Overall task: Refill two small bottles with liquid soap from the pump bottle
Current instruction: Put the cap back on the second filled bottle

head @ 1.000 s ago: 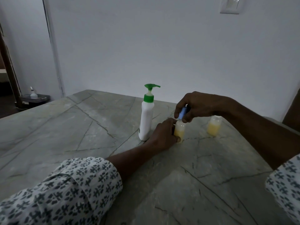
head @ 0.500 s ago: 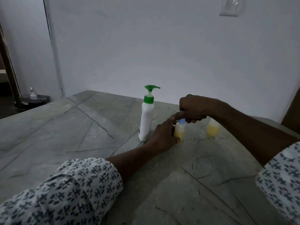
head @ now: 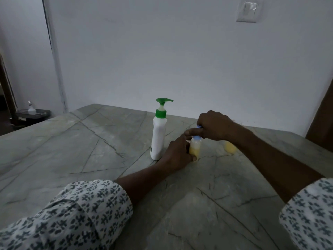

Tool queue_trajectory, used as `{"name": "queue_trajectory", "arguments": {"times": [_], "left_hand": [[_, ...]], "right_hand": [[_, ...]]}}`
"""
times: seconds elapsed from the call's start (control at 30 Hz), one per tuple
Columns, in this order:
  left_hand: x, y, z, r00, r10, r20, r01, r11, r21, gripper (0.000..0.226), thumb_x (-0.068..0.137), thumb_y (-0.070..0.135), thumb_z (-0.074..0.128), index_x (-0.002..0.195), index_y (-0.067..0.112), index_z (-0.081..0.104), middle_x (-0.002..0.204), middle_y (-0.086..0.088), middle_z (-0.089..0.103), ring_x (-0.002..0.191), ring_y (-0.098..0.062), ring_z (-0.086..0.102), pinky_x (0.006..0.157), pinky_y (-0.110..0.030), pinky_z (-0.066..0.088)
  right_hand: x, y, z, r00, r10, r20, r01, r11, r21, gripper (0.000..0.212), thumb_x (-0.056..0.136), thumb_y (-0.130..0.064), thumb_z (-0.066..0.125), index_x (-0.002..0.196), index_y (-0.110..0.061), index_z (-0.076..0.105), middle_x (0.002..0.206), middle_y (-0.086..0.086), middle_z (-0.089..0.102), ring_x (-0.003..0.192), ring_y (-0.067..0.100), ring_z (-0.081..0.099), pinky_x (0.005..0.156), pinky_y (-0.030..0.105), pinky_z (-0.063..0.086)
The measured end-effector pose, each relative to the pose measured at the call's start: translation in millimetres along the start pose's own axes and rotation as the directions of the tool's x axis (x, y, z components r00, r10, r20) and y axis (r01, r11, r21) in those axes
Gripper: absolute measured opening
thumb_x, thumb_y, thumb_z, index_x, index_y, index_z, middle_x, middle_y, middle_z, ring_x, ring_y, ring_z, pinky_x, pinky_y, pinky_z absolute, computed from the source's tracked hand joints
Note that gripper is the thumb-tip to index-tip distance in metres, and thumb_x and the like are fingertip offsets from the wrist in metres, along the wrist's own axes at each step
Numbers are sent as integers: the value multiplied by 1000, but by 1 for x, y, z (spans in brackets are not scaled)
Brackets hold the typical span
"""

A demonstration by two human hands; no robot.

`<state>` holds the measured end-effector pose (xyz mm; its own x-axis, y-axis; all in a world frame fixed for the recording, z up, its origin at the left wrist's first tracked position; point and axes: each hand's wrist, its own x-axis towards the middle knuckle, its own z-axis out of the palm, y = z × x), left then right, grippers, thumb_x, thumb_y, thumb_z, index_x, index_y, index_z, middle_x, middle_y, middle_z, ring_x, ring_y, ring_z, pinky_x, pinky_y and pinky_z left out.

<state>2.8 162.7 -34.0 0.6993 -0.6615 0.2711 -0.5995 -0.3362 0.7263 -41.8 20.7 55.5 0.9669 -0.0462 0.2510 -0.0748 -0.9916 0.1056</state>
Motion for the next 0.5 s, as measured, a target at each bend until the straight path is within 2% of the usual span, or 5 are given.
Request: {"name": "queue_trajectory", "arguments": {"times": [0.1,0.23,0.33,0.4,0.5], "left_hand": [[-1,1,-1,1000,0,4,0,1000,-5,64,83,15,75,137,14,41,127,-5,62,112,-17,59,84,-21,44],[-1,-1,-1,1000,7,-5,-7,1000,1,61,82,17,76,133,15,43,121,-4,64,97,-9,55,70,-13,40],[1,-1,0,1000,2,-7,-2,1000,3,62,81,16,77,134,15,43,120,-4,65,96,-10,57,73,-15,42],[0,0,1,1000,1,-11,-1,1000,3,65,81,15,77,136,14,42,121,-4,65,102,-14,61,77,-16,43],[0,-1,1,1000,4,-30,-4,1000,9,61,80,16,77,132,16,45,114,1,65,99,-13,60,67,-11,40]], "right_hand": [[-8,4,1,997,82,9,-82,974,212,71,79,-77,43,78,-11,69,70,3,69,53,15,63,58,29,54],[-28,19,1,994,-73,84,3,772,635,36,86,-28,73,119,-22,61,107,-2,68,83,18,68,70,28,59],[-32,17,20,998,-50,-25,53,704,708,19,84,-9,72,102,-15,69,102,1,71,78,20,68,71,33,59],[-30,14,27,998,31,-63,23,700,714,13,82,-17,76,90,-9,69,85,10,70,65,20,63,66,35,54],[-25,10,31,984,120,-129,-25,820,572,39,77,-39,79,69,-8,56,61,5,52,53,14,45,55,28,37]]}}
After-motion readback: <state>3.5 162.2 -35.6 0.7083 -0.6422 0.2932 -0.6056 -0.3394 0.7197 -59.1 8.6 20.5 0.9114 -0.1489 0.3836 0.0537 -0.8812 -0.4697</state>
